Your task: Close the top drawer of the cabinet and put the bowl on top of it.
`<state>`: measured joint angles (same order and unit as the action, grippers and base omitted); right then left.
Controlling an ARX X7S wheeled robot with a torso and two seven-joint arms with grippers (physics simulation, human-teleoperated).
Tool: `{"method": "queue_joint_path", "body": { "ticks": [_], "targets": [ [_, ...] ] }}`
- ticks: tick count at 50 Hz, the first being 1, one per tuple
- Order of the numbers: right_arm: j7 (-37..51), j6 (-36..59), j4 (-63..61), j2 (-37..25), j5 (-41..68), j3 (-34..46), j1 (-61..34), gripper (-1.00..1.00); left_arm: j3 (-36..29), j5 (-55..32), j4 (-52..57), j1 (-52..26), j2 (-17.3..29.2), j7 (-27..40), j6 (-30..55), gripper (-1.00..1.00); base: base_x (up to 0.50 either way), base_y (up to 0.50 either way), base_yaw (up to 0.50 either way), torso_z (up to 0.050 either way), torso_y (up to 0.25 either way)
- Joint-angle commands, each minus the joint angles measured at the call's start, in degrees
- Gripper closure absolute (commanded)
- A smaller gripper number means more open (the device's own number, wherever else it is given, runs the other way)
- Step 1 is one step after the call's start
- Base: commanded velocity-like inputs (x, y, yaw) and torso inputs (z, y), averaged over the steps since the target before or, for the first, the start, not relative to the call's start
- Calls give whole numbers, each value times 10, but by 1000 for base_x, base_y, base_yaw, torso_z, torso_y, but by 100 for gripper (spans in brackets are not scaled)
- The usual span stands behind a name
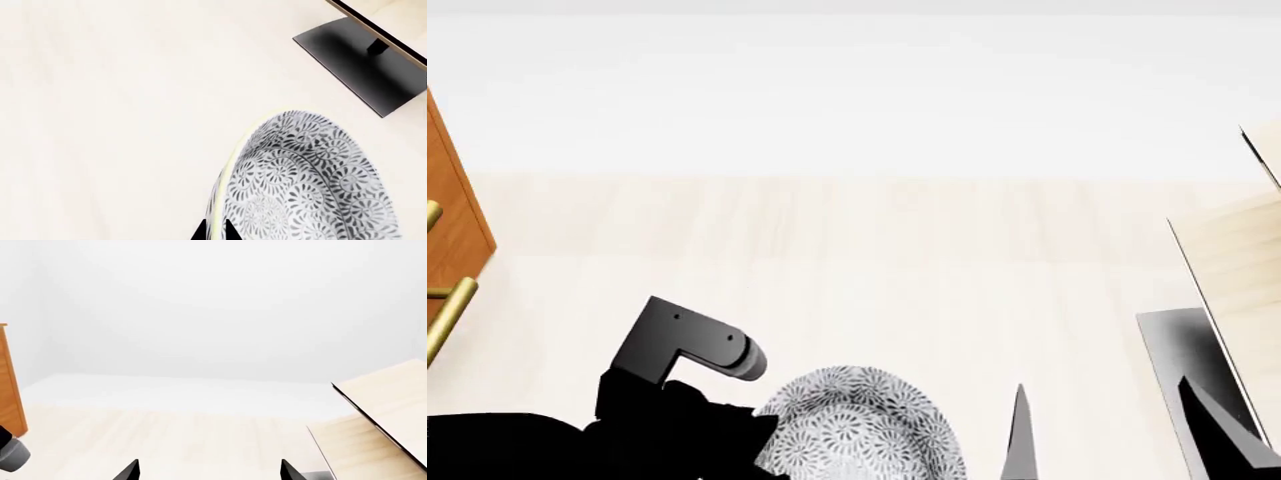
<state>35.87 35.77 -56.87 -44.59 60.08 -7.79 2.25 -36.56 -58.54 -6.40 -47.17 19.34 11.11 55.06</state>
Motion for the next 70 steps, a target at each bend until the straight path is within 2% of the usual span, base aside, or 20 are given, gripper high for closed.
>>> {"method": "queue_joint_path", "body": {
  "ticks": [1,36,58,64,70],
  "targets": [
    [5,-4,-4,-6,7,0,1,-100,28,-30,41,-12,17,29,17,100,0,0,0,0,0],
    [-9,-21,15,-6,-9,19,-1,-100,96,-81,90,-75,56,92,43,100,0,0,0,0,0],
    [-8,-29,12,-11,-11,21,4,-100,148,-118,140,-133,86,150,59,100,0,0,0,0,0],
    [-10,-33,12,-12,-13,20,9,-100,169,-105,137,-139,90,175,38,100,0,0,0,0,0],
    [-7,-34,9,-14,-11,20,10,-100,190,-131,123,-160,93,195,52,100,0,0,0,0,2]
  ]
}}
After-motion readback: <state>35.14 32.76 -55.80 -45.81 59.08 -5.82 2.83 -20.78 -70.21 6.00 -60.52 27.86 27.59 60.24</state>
